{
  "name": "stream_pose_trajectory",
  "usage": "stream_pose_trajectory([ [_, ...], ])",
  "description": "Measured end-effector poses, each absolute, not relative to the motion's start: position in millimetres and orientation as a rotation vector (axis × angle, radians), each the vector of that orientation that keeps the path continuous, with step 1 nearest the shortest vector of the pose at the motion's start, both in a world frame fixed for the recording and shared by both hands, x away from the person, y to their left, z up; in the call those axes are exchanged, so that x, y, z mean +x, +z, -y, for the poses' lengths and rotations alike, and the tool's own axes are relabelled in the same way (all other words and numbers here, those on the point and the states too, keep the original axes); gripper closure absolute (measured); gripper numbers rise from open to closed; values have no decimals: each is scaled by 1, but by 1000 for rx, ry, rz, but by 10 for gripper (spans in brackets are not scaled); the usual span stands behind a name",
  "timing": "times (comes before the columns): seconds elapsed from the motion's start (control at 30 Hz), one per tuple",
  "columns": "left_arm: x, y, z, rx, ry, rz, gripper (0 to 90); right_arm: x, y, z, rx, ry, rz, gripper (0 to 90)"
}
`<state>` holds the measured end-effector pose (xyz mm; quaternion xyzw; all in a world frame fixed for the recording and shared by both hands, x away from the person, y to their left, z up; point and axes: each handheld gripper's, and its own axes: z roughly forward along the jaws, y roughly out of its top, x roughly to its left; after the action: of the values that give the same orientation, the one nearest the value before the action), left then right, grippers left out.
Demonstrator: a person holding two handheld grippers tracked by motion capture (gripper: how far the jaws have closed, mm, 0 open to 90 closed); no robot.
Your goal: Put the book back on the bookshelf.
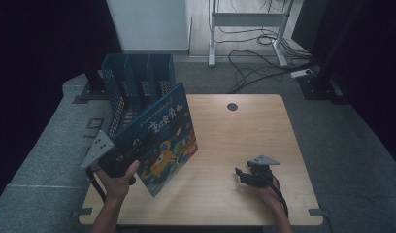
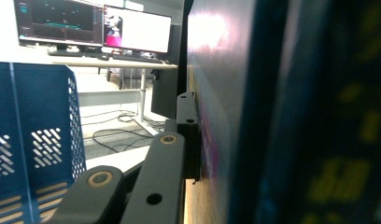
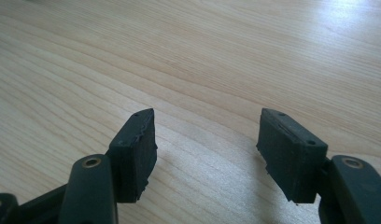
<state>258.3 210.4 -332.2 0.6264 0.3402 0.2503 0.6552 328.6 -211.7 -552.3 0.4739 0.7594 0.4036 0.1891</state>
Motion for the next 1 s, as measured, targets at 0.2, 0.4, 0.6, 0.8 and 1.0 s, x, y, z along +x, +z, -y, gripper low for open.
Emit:
stream_pose_trajectory([
  [0.2,259,-325,-214,1418,586,-776,821,332,-553,211,1388,1080,-2119,361],
  [0.4,259,-321,-217,1413,604,-777,821,332,-554,212,1402,1079,-2110,364],
  [0.6,261,-320,-220,1408,612,-784,821,332,-554,213,1409,1087,-2109,362],
  [0.8,262,-318,-225,1403,629,-796,821,333,-554,214,1414,1098,-2108,362],
  [1.0,265,-314,-231,1394,639,-809,821,333,-554,213,1414,1092,-2108,359],
])
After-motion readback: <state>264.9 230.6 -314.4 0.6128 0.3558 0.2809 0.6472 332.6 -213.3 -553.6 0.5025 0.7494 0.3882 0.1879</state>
